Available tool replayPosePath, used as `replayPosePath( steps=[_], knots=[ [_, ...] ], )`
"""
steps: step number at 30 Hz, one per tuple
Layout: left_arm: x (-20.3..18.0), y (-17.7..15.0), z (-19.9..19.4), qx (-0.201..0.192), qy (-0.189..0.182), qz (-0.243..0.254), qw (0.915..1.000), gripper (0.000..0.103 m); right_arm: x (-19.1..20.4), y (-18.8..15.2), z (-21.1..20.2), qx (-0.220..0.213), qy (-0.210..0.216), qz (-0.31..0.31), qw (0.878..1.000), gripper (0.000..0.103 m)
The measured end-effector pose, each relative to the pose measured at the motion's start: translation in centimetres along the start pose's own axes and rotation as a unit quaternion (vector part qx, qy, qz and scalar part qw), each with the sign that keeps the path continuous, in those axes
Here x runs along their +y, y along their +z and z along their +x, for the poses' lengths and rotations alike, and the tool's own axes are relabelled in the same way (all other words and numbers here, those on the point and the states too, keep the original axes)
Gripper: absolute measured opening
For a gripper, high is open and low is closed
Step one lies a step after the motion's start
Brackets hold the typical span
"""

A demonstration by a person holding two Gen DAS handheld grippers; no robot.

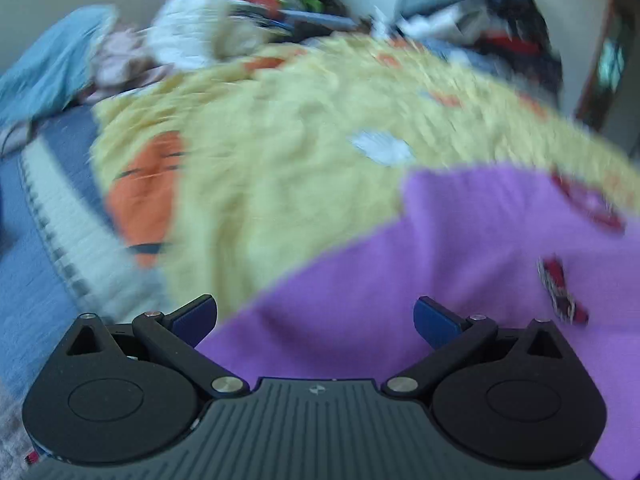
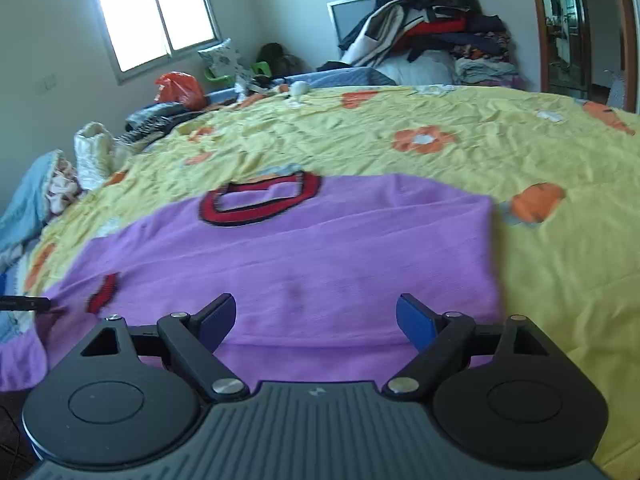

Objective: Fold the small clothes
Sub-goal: 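Grasp the other sleeve cuff with the left gripper and lift it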

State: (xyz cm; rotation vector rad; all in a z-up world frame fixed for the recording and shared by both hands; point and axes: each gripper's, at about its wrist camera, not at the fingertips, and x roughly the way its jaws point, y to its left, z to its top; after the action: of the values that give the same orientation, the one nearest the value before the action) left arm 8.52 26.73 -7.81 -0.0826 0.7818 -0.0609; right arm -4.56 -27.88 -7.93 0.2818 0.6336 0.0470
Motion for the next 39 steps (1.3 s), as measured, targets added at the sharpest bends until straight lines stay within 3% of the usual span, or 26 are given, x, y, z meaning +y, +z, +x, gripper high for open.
replayPosePath(
  steps=[3,6,8,12,15,22,27,29,32,34,36,39],
  knots=[
    [5.5,-0.9,-2.2,-0.052,-0.002,-0.034,0.9981,0.103,0.8,-0.8,0.4,0.009,0.005,0.002,1.0,0.088],
    [11.3,-1.6,-3.6,-0.031,-0.076,-0.098,0.9918,0.103,1.3,-1.9,0.8,0.021,0.009,0.0,1.0,0.088],
    [14.3,-2.4,-4.6,-0.029,-0.096,-0.116,0.9882,0.103,1.5,-2.3,1.0,0.025,0.014,0.004,1.0,0.088],
    [16.6,-4.3,-6.5,-0.016,-0.084,-0.059,0.9946,0.103,1.5,-2.7,0.9,0.025,0.018,0.016,0.999,0.088],
    [17.7,-6.0,-6.4,0.011,-0.112,-0.054,0.9921,0.103,1.7,-2.9,0.9,0.025,0.02,0.015,0.999,0.088],
    [16.3,-7.7,-5.3,0.05,-0.092,0.021,0.9943,0.096,2.3,-3.1,0.8,0.029,0.02,0.011,0.999,0.088],
    [16.2,-7.8,-5.2,0.069,-0.063,0.056,0.9941,0.058,2.2,-3.3,0.8,0.031,0.018,0.015,0.999,0.088],
    [16.8,-7.5,-5.3,0.074,-0.059,0.054,0.994,0.029,2.3,-3.3,0.8,0.031,0.018,0.016,0.999,0.088],
    [17.8,-7.1,-5.5,0.086,-0.067,0.048,0.9929,0.011,2.5,-3.4,0.8,0.033,0.02,0.014,0.999,0.088],
    [17.5,-7.0,-5.8,0.094,-0.064,0.067,0.9913,0.004,2.5,-3.4,0.9,0.033,0.02,0.013,0.999,0.088],
    [17.3,-7.0,-6.1,0.095,-0.059,0.08,0.9905,0.004,2.5,-3.4,0.9,0.032,0.02,0.016,0.999,0.088],
    [17.6,-6.7,-6.8,0.087,-0.076,0.061,0.9915,0.004,2.6,-3.4,0.9,0.029,0.02,0.02,0.999,0.088]
  ],
)
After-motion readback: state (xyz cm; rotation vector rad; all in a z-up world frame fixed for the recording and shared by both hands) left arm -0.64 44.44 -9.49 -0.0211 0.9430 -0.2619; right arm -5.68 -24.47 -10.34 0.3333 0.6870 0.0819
